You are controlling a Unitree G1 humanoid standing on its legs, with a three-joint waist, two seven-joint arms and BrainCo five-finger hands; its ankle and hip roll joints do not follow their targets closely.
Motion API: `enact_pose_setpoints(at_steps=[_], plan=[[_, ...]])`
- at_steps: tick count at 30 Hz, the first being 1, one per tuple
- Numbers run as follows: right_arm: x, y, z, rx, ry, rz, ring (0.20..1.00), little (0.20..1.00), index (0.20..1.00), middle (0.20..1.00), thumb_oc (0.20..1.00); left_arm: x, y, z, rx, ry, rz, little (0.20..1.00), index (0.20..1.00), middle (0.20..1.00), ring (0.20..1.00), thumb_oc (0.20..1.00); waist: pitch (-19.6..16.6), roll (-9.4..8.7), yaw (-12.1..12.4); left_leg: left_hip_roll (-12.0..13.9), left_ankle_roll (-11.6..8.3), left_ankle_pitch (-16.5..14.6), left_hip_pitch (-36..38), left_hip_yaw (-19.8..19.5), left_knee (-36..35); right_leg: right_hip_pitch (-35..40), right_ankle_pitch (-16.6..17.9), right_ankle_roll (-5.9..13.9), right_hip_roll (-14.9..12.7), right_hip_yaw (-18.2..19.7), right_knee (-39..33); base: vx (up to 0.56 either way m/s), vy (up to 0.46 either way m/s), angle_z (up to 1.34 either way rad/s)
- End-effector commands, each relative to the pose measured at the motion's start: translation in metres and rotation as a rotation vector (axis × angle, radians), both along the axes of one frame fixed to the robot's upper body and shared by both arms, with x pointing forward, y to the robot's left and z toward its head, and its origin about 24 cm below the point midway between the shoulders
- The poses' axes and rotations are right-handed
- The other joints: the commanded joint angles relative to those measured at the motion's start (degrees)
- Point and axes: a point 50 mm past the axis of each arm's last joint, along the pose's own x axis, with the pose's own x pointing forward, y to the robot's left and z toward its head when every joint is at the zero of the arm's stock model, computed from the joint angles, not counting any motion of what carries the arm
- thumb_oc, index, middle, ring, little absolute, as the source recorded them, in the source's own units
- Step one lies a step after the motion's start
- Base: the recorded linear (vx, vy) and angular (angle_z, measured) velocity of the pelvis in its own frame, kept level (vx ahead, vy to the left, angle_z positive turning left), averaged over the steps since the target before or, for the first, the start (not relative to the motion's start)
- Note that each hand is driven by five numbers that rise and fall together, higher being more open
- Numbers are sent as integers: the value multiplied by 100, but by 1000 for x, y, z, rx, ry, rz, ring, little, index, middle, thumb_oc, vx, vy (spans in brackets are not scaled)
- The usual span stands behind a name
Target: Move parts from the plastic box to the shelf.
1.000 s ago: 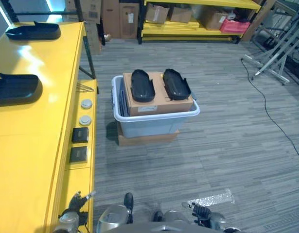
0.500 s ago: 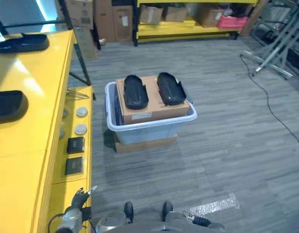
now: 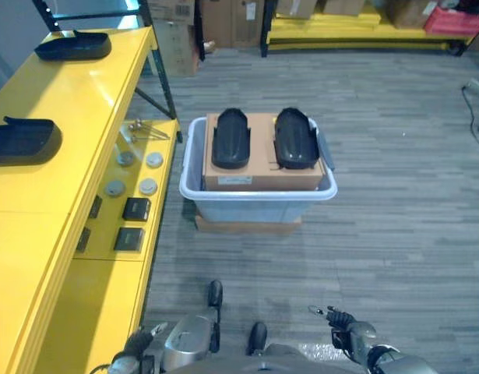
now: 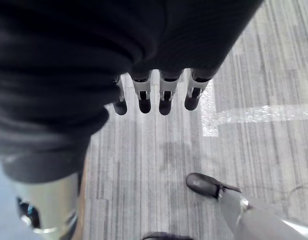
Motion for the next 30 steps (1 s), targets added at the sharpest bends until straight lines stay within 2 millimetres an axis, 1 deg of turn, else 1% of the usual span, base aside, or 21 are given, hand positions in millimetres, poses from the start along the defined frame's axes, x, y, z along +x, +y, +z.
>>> enact_pose_setpoints(at_steps=[1,2,4,5,7,8,9,10,11,12,14,16,17,20,21,23,24,25,26,28,30], plan=[[-4,-2,1,35,-53,-59,1000,1000,1000,1000,1000,28,12,12,64,-111,-117,1000,1000,1000,1000,1000,-227,-151,91,-64,426,-464,-17,126,301,-375,-625,425,-166,-118,1703,228,58,-13],[-6,2,-1,29,-48,-12,1000,1000,1000,1000,1000,39,19,18,70,-160,-69,1000,1000,1000,1000,1000,-193,-82,-35,-13,575,-588,242,-2,242,-910,-426,519,-266,-94,2631,189,29,-14],[-8,5,-3,40,-43,-4,1000,1000,1000,1000,1000,50,25,23,66,-202,-23,1000,1000,1000,1000,1000,-147,-59,-101,38,611,-658,390,-46,208,-1095,-375,557,-423,-117,2712,162,-77,-1],[-11,8,-5,52,-36,-3,1000,1000,1000,1000,1000,60,27,28,56,-236,3,1000,1000,1000,1000,1000,-113,-44,-139,92,583,-680,480,-61,182,-1106,-376,564,-535,-162,2474,114,-157,18],[-11,10,-5,56,-38,-4,1000,1000,1000,1000,1000,69,30,33,46,-268,10,1000,1000,1000,1000,1000,-73,-47,-177,141,535,-716,544,-87,207,-1036,-328,588,-654,-178,2030,141,-236,20],[-14,10,-7,50,-22,5,1000,1000,1000,1000,1000,83,29,39,33,-307,-8,1000,1000,1000,1000,1000,-55,-78,-346,133,511,-879,661,-275,282,-1133,16,736,-824,210,1283,179,-276,18],[-15,10,-7,50,-17,6,1000,1000,1000,1000,1000,85,28,40,31,-311,-11,1000,1000,1000,1000,1000,-55,-79,-386,131,516,-920,685,-314,300,-1162,74,763,-846,312,1213,203,-276,31],[-18,9,-8,43,-7,11,1000,1000,1000,1000,1000,88,26,40,26,-319,-15,1000,1000,1000,1000,1000,-76,-64,-467,152,518,-933,731,-413,244,-1154,100,756,-799,558,1099,143,-192,33],[-20,9,-9,28,6,30,1000,1000,1000,1000,1000,90,24,41,21,-323,-6,1000,1000,1000,1000,1000,-103,-58,-511,195,496,-935,769,-431,204,-1129,95,744,-772,638,1034,165,-218,32],[-21,9,-9,22,16,41,1000,1000,1000,1000,1000,91,21,40,16,-321,-1,1000,1000,1000,1000,1000,-138,-68,-518,206,467,-935,780,-403,159,-1040,71,724,-734,635,904,184,-230,38],[-25,9,-11,27,23,31,1000,1000,1000,1000,1000,87,16,36,-2,-298,16,1000,1000,1000,1000,1000,-220,-102,-497,225,403,-922,809,-378,140,-895,61,688,-692,556,734,177,-197,21],[-25,11,-11,35,9,15,1000,1000,1000,1000,1000,79,11,31,-12,-261,12,1000,1000,1000,1000,1000,-262,-159,-490,257,342,-919,814,-301,164,-742,61,644,-642,492,544,129,-142,1],[-25,11,-11,35,7,14,1000,1000,1000,1000,1000,78,10,30,-12,-257,10,1000,1000,1000,1000,1000,-263,-163,-491,260,337,-920,813,-293,169,-730,63,640,-639,484,530,88,-116,4],[-24,9,-9,23,-34,14,1000,1000,1000,1000,1000,73,4,26,-7,-219,-27,1000,1000,1000,1000,1000,-238,-211,-526,316,273,-906,761,-88,251,-623,77,608,-624,341,414,45,-115,13],[-11,7,2,-48,-171,49,1000,1000,1000,1000,1000,67,-3,21,-2,-172,-100,1000,1000,1000,1000,1000,-161,-243,-613,456,176,-811,710,300,216,-552,136,621,-642,89,234,26,-158,43],[10,2,18,-105,-292,31,1000,1000,1000,1000,1000,58,-5,17,5,-146,-123,1000,1000,1000,1000,1000,-128,-260,-667,491,144,-754,764,354,61,-555,195,644,-637,50,142,26,-92,72],[17,0,23,-110,-327,19,1000,1000,1000,1000,1000,55,-5,16,9,-138,-128,1000,1000,1000,1000,1000,-126,-264,-688,515,127,-721,791,386,-12,-559,215,654,-635,29,117,23,-23,55],[18,-1,25,-117,-342,18,1000,1000,1000,1000,1000,54,-5,16,9,-135,-129,1000,1000,1000,1000,1000,-127,-263,-692,520,122,-710,800,393,-32,-558,220,656,-635,23,111,57,-39,25],[34,-8,45,-170,-463,9,1000,1000,1000,1000,1000,47,1,15,26,-129,-127,1000,1000,1000,1000,1000,-126,-291,-750,544,106,-668,851,431,-142,-573,248,678,-622,21,94,63,-44,6],[52,-15,70,-217,-577,7,1000,1000,1000,1000,1000,46,9,17,40,-133,-109,1000,1000,1000,1000,1000,-125,-344,-820,627,76,-654,868,460,-160,-613,257,685,-627,39,94,45,-44,-6],[67,-21,96,-255,-673,22,1000,1000,1000,1000,1000,50,16,21,44,-148,-92,1000,1000,1000,1000,1000,-88,-372,-893,668,71,-640,819,499,-149,-685,252,690,-622,72,129,-17,-18,-6]])
